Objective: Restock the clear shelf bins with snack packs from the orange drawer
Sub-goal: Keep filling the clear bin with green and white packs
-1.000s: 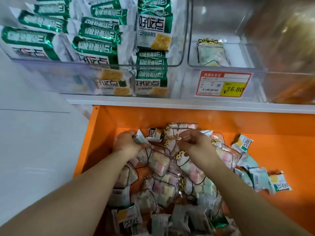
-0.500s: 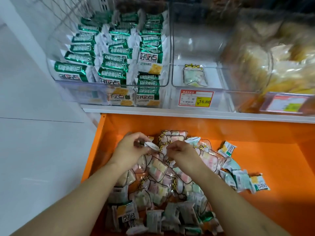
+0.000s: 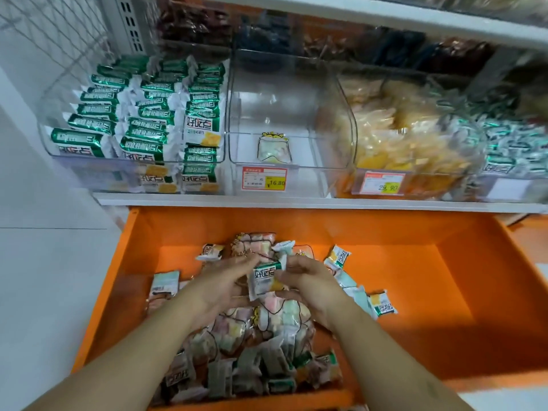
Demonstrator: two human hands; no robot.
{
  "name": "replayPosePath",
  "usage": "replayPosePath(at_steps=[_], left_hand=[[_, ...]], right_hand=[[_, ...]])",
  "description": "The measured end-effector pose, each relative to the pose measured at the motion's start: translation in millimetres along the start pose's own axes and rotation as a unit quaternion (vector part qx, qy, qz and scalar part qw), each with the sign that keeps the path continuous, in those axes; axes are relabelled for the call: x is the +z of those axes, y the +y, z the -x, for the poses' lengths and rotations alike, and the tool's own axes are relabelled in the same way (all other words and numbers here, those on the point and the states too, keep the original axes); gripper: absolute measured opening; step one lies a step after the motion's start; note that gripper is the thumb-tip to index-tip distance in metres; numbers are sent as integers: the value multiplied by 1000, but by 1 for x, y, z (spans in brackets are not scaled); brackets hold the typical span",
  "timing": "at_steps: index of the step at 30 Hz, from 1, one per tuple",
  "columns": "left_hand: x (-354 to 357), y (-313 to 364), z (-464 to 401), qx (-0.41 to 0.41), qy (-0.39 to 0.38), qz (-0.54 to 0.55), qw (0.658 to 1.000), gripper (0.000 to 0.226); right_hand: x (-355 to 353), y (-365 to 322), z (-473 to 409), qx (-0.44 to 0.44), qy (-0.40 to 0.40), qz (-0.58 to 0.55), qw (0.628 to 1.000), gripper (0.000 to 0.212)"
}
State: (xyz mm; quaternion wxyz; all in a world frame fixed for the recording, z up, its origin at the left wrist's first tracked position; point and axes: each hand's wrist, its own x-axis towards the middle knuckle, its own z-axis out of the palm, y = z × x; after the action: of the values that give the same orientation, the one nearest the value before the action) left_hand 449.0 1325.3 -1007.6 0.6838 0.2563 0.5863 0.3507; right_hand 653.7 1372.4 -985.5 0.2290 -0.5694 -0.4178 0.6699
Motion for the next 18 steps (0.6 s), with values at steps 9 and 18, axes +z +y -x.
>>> replayPosePath(at_steps=[9,18], left_hand=[[31,-28,-53,19,60,-130,990,76],[47,-36,-63,-2,77,-195,978,43]], right_hand=[[-85,25,-53,30,151,171,973,20],[-231,149,-153,88,27,501,861,118]])
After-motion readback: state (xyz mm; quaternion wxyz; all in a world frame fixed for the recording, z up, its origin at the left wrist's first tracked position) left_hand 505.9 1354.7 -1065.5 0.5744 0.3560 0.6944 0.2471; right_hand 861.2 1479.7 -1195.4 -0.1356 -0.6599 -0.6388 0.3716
